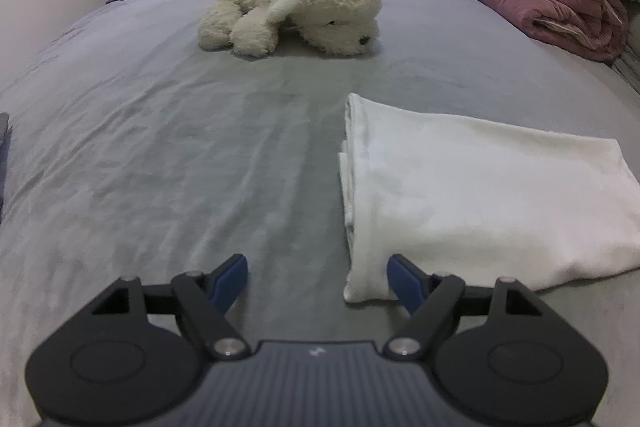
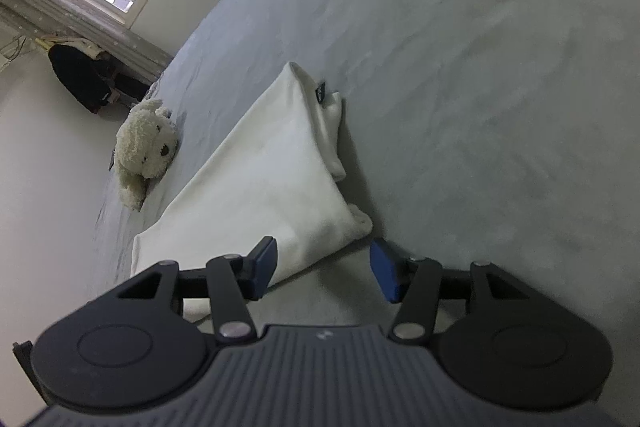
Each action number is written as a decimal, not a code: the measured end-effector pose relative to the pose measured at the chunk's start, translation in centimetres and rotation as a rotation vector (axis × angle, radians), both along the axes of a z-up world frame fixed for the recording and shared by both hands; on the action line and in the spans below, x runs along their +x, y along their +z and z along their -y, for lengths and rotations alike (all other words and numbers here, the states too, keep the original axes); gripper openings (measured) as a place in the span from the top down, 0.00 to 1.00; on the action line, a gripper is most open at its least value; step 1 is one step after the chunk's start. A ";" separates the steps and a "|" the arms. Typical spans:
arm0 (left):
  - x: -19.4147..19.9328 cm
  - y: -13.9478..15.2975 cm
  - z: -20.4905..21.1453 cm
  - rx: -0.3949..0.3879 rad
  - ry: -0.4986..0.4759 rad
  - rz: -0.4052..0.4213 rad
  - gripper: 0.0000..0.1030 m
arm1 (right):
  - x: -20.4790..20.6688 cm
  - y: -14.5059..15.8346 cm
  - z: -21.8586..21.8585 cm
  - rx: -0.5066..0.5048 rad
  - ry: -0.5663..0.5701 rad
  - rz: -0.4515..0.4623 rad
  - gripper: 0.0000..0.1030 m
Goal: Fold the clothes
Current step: 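Grasp the folded shirt corner with the right gripper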
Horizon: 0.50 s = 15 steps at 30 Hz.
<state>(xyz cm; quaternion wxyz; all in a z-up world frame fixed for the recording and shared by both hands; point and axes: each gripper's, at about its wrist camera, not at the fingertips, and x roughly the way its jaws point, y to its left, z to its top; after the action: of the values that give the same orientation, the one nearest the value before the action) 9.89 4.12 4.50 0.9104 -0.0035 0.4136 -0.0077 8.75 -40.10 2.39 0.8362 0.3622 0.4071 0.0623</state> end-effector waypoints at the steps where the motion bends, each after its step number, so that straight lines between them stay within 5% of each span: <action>1: 0.0 0.0 0.0 -0.002 0.003 -0.001 0.24 | 0.0 -0.1 0.0 -0.003 -0.002 0.009 0.46; 8: 0.0 0.0 0.0 -0.012 0.016 -0.001 0.24 | 0.6 -0.5 -0.6 -0.061 -0.020 0.060 0.44; 15: 0.1 -0.1 -0.2 -0.017 0.034 -0.004 0.22 | 0.8 -1.4 0.2 -0.011 -0.073 0.094 0.44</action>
<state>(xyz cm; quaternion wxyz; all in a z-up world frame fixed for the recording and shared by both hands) 10.01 4.32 4.43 0.9095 -0.0182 0.4152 0.0045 9.56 -40.34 1.04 0.8581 0.3688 0.3543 0.0466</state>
